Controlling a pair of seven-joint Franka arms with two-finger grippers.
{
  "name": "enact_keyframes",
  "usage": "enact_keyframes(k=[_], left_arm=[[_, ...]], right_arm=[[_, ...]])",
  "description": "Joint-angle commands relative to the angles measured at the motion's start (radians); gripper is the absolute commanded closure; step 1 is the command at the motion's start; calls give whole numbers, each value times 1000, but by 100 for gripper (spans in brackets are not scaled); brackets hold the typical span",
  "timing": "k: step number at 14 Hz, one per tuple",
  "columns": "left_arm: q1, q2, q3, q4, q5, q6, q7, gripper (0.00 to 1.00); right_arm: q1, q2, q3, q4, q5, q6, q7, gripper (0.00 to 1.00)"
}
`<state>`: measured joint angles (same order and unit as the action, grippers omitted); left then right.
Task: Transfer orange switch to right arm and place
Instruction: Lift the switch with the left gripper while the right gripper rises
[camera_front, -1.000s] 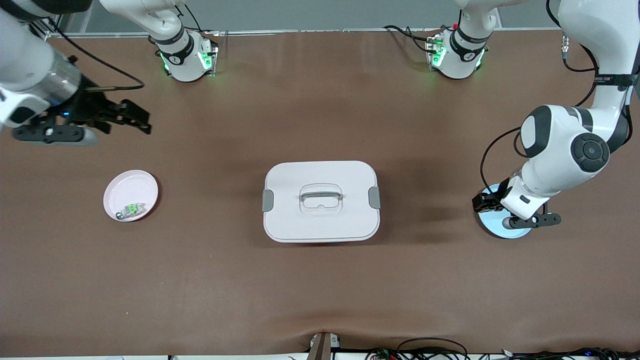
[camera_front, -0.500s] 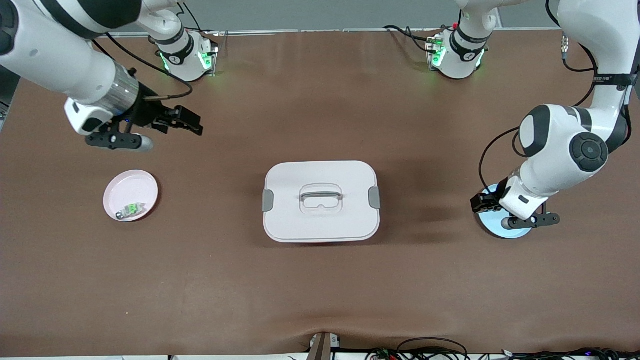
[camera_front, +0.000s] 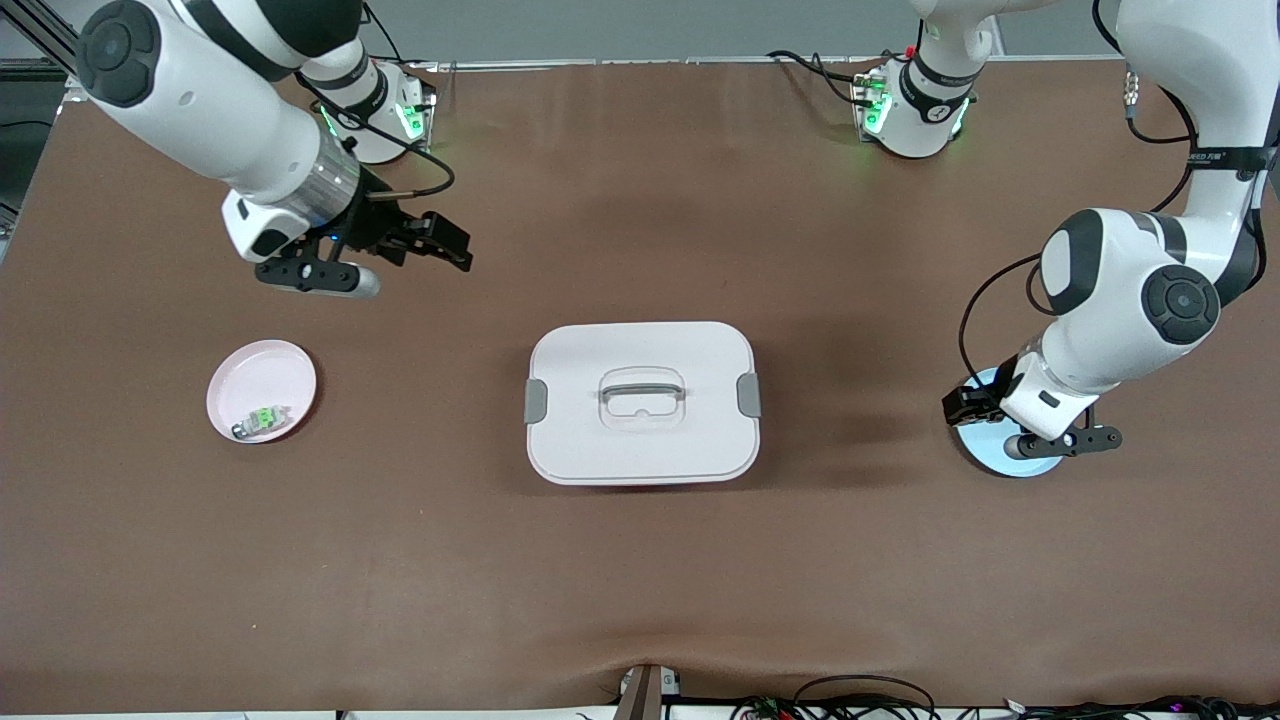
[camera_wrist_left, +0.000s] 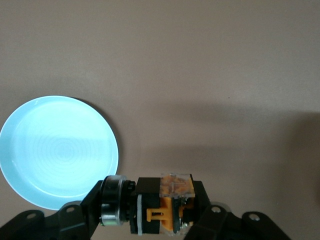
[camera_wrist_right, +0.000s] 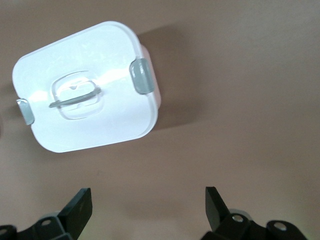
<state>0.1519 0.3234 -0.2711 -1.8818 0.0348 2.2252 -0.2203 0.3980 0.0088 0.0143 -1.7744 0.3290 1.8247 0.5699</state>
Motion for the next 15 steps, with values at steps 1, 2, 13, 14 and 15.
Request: enact_keyframes(k=[1, 2, 13, 14, 15], left_arm=[[8, -15, -5, 15, -13, -51, 6, 100], [8, -17, -5, 16, -13, -55, 7, 100], [5, -33, -7, 145, -12, -221, 6, 100], [3, -37, -8, 156, -15, -243, 4, 100], [3, -43, -22, 168, -16, -258, -4, 100]], right_arm=[[12, -29, -11, -66, 77, 60, 21, 0], [13, -30, -11, -71, 81, 71, 21, 0], [39, -32, -10, -105, 87, 123, 22, 0], [41, -32, -10, -103, 90, 125, 22, 0], [39, -32, -10, -105, 100, 130, 22, 0]])
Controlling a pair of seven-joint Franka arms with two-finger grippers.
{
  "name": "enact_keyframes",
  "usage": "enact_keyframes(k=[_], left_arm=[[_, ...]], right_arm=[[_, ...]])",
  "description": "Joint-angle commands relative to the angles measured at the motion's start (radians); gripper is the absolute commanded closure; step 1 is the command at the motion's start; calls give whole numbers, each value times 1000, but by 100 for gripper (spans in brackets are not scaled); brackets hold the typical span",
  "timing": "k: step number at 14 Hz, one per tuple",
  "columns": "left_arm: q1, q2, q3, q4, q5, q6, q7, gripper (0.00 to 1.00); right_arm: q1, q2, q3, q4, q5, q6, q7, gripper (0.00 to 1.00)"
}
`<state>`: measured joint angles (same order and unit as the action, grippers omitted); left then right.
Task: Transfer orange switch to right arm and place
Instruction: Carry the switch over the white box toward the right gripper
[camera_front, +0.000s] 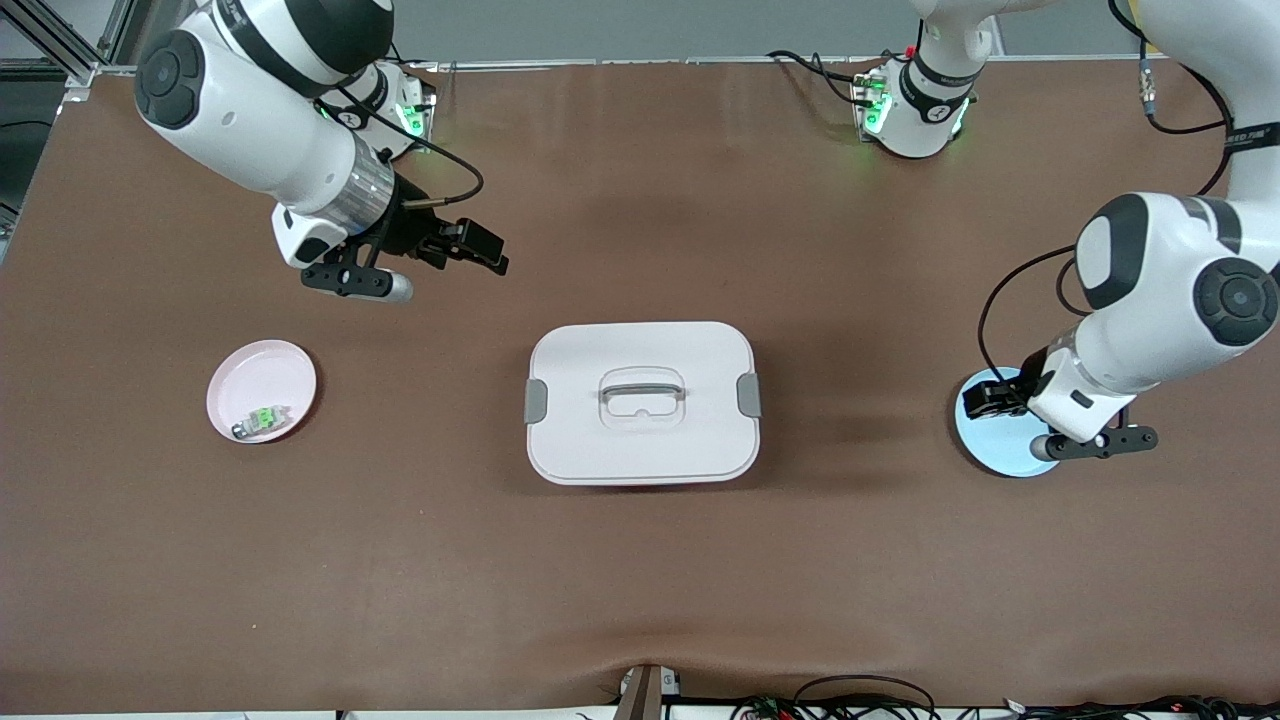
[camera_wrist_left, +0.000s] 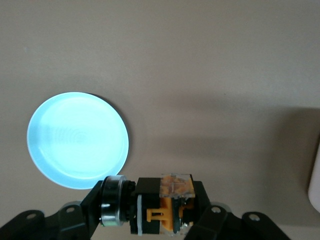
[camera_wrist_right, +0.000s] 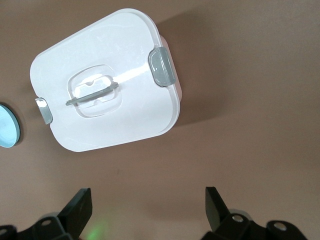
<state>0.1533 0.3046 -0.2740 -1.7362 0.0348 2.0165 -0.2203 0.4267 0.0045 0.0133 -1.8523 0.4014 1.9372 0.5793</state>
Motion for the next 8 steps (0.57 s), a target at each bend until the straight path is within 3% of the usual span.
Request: enact_keyframes(k=[1, 8], left_arm=[[2, -27, -34, 26, -21, -64, -14, 100], [-1, -38, -177, 116, -134, -137, -292, 100]], right_arm=[[12, -28, -9, -27, 31, 17, 13, 0], [11, -29, -9, -25, 31, 17, 13, 0]])
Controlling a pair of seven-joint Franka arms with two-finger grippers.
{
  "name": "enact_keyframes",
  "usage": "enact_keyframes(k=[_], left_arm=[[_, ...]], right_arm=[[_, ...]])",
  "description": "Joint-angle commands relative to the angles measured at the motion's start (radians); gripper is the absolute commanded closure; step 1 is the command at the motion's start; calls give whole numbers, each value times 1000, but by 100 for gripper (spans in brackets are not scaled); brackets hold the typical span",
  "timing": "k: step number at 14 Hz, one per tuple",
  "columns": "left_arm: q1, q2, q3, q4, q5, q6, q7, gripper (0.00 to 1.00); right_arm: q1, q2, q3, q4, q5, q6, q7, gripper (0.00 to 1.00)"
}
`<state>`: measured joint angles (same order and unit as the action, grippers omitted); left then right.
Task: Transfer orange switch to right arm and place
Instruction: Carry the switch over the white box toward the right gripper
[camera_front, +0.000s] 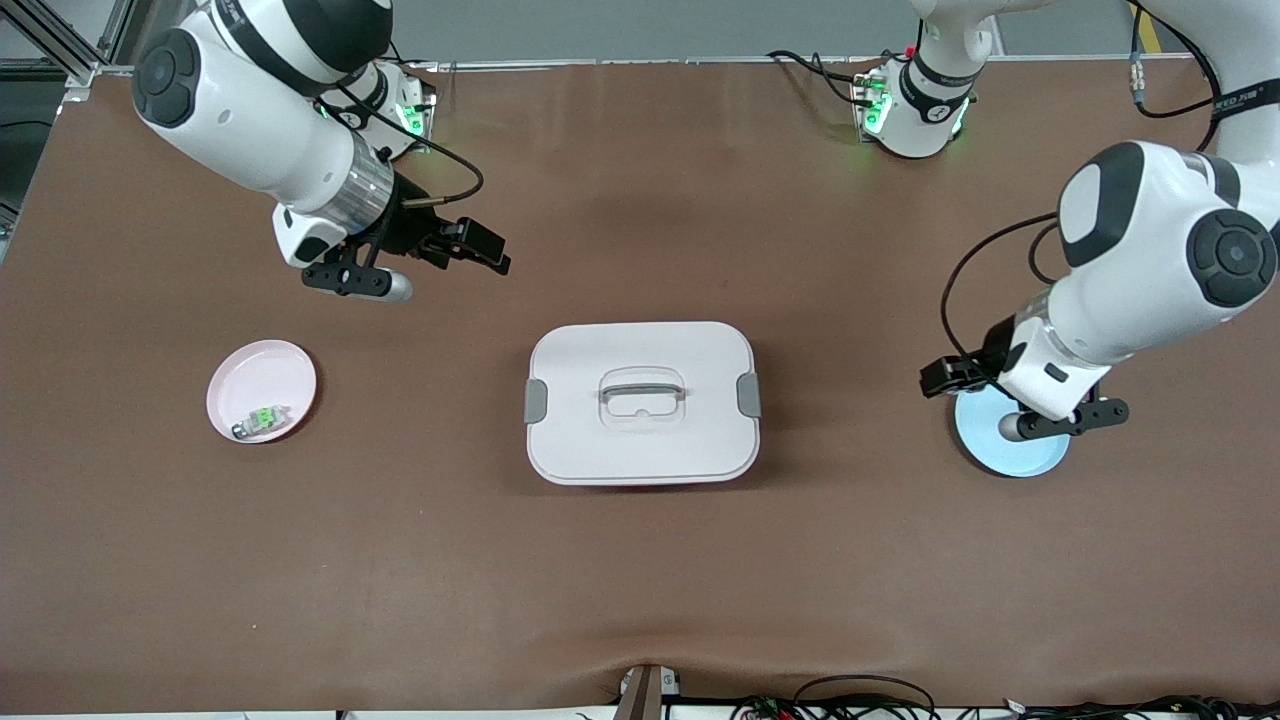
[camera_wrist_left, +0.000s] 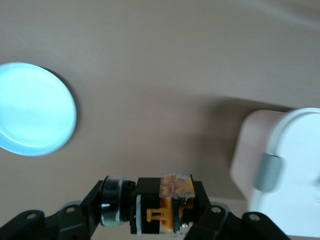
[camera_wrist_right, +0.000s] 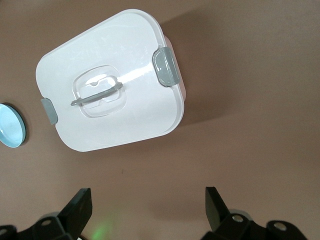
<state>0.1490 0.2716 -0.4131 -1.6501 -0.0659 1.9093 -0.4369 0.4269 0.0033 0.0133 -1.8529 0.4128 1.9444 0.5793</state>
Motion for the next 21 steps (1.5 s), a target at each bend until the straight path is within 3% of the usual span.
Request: enact_keyframes(k=[1, 4, 6, 10, 13, 21], left_arm=[[-2, -2, -58, 38, -51, -30, -130, 100], [-12, 3, -166, 55, -54, -29, -310, 100], [-41, 30, -197, 99, -70, -29, -402, 100], [-155, 78, -199, 139, -117, -26, -649, 100], [-222, 118, -199, 191, -124, -21, -843, 100], [-315, 192, -199, 217, -278, 59, -1129, 100]], right_arm=[[12, -28, -9, -25, 24, 11, 13, 0], [15, -37, -7, -26, 63, 45, 31, 0], [50, -42, -7, -26, 86, 83, 62, 0], [134, -90, -6, -104, 115, 285, 142, 0], [199, -132, -7, -222, 233, 508, 140, 0], [323, -135, -7, -359, 350, 815, 140, 0]])
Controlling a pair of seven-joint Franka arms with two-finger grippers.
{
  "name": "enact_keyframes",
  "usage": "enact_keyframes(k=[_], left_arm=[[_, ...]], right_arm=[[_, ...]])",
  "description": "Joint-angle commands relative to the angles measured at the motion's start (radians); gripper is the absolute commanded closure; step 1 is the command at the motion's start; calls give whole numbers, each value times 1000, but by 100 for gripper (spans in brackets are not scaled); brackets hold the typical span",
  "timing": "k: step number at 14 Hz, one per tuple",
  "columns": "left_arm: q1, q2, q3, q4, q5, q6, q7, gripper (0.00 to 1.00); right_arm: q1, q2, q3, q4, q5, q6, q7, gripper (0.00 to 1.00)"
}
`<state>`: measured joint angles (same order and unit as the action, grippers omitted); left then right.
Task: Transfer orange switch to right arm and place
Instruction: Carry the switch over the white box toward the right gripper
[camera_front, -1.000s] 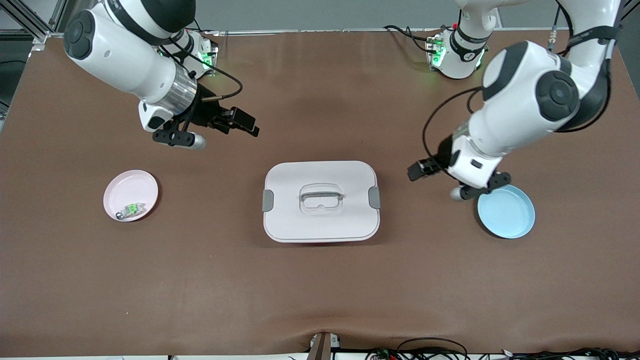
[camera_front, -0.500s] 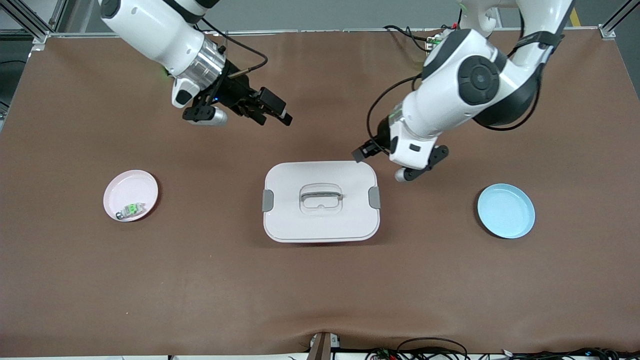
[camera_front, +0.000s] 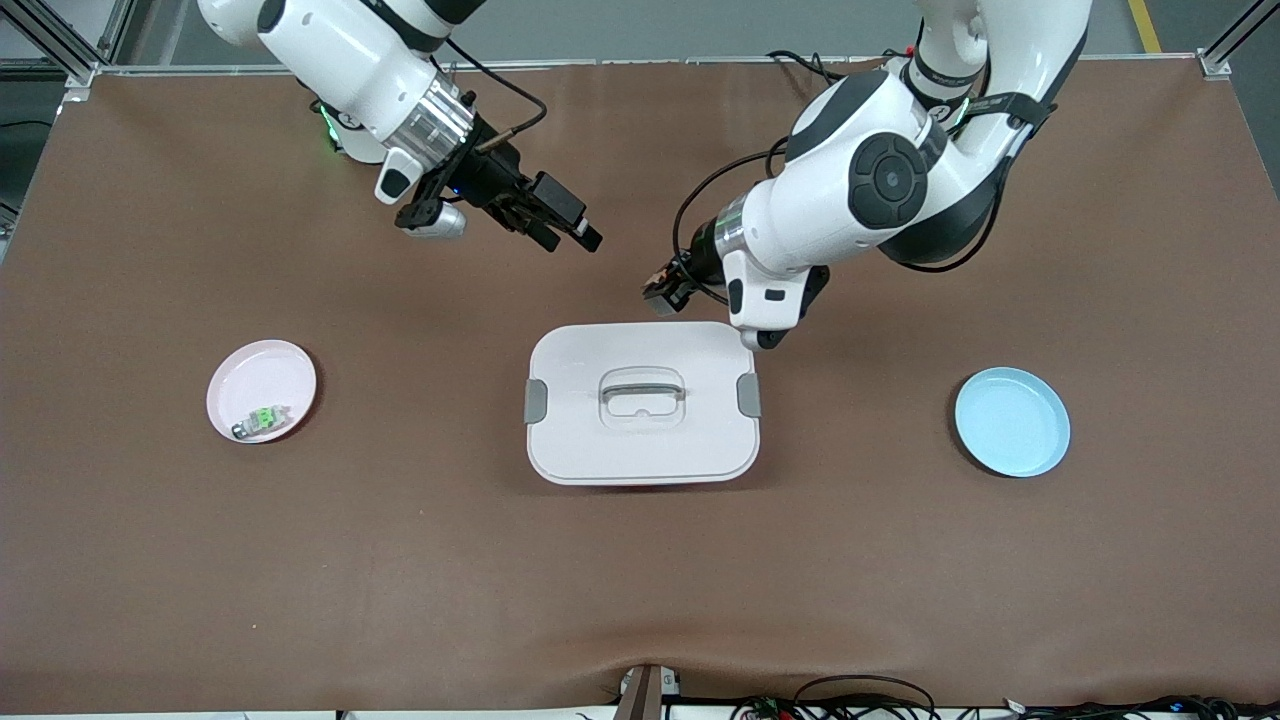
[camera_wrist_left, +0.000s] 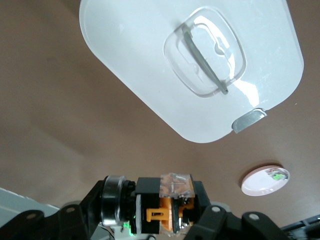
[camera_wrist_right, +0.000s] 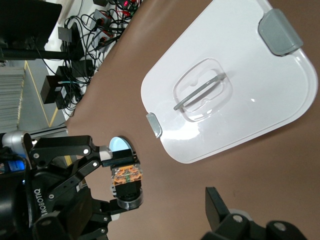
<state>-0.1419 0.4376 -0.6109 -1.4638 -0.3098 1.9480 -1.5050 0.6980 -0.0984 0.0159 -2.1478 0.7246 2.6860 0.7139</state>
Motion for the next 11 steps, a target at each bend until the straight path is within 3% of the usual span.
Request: enact_keyframes(k=[1, 11], left_arm=[[-33, 29, -1, 31, -46, 32, -78, 100], [-77, 49, -1, 31, -101, 89, -172, 100]], right_arm=[[60, -29, -10, -75, 38, 101, 6, 0], [80, 32, -10, -57, 36, 120, -10, 0]])
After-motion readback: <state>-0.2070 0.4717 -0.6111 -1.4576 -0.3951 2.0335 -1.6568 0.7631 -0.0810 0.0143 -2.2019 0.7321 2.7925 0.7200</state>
